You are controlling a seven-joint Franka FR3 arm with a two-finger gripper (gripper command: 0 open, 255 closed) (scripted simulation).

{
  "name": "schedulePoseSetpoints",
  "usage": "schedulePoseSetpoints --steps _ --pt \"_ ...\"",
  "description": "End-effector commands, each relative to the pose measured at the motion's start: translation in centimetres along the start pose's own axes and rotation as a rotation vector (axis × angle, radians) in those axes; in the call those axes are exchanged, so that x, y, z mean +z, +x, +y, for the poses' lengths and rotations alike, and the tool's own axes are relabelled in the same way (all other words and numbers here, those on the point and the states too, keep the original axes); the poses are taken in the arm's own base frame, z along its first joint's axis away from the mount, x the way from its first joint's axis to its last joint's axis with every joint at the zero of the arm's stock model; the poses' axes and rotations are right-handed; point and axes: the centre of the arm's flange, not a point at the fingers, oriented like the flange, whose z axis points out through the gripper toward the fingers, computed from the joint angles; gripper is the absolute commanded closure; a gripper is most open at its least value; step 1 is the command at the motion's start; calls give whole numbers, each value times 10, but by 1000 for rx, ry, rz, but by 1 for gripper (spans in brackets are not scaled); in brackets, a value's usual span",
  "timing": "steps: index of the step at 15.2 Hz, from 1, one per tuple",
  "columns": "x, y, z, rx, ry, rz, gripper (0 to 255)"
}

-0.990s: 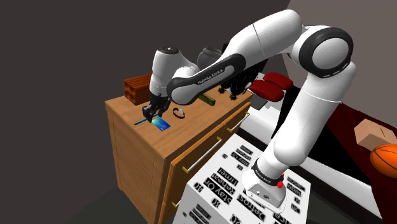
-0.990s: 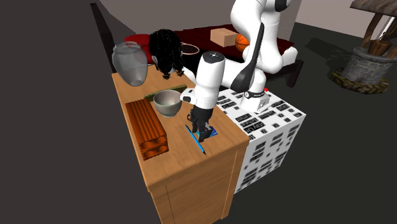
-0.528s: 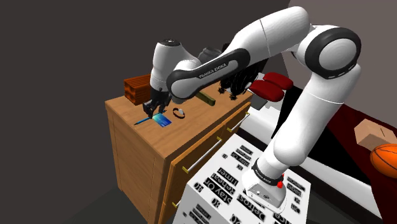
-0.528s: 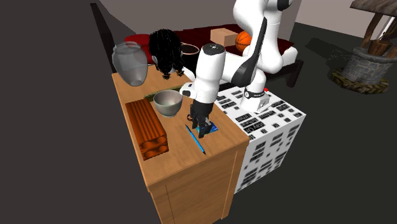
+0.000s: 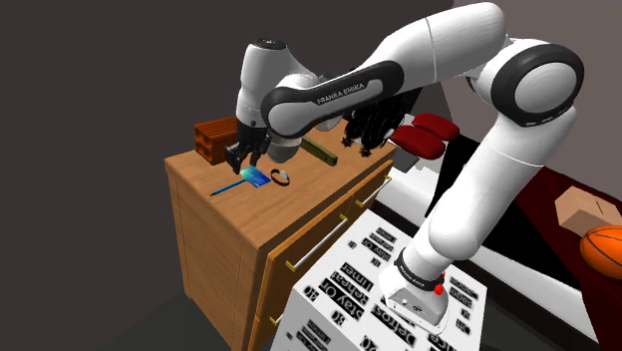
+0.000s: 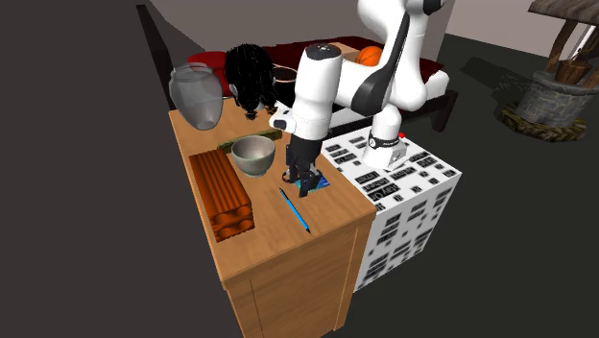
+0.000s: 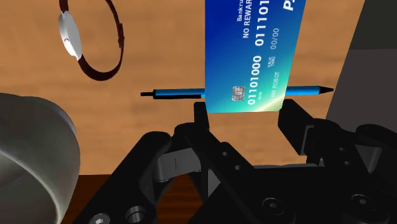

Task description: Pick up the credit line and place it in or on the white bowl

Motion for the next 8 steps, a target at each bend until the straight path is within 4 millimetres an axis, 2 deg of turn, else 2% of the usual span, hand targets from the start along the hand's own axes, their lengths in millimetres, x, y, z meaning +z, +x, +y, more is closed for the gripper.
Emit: schedulePoseSetpoints --steps 1,8 --pt "-11 1 0 0 0 -1 255" --pt "-47 6 1 0 0 -1 255"
